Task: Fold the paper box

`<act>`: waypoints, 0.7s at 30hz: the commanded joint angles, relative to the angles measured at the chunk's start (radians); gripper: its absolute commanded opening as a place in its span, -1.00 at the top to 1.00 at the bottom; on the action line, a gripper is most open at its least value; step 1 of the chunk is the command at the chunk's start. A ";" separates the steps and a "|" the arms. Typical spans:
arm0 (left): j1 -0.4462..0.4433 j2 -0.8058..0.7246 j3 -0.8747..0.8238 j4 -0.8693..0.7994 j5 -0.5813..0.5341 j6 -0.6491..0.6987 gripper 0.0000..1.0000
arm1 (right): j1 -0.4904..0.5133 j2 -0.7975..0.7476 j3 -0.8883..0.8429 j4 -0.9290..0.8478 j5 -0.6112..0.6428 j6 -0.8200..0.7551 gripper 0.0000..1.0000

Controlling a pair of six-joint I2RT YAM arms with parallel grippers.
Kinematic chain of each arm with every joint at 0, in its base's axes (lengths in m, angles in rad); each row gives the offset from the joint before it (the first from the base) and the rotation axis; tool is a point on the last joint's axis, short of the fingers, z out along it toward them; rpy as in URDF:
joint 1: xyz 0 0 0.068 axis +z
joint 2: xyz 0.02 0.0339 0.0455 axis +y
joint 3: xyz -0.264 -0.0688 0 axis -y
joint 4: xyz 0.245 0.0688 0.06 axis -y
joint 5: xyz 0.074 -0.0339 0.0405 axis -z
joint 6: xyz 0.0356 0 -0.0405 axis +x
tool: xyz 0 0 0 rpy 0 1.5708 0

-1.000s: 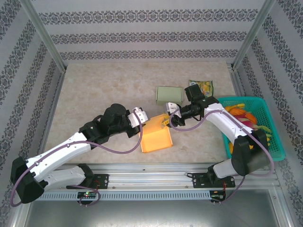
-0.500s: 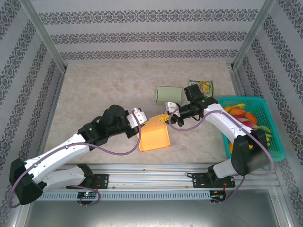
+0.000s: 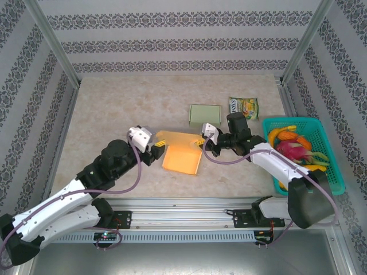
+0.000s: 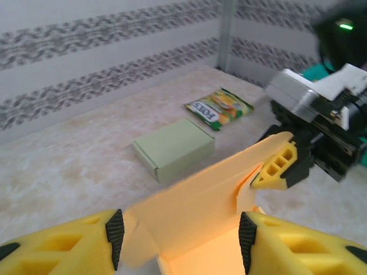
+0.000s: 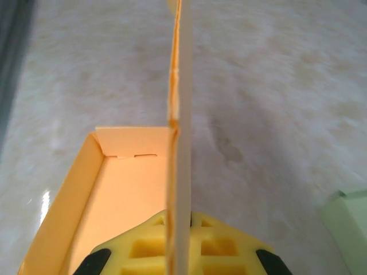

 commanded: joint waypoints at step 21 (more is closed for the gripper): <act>0.032 0.054 -0.092 -0.135 -0.478 -0.483 -0.49 | 0.178 -0.489 -0.249 0.164 0.306 0.501 1.00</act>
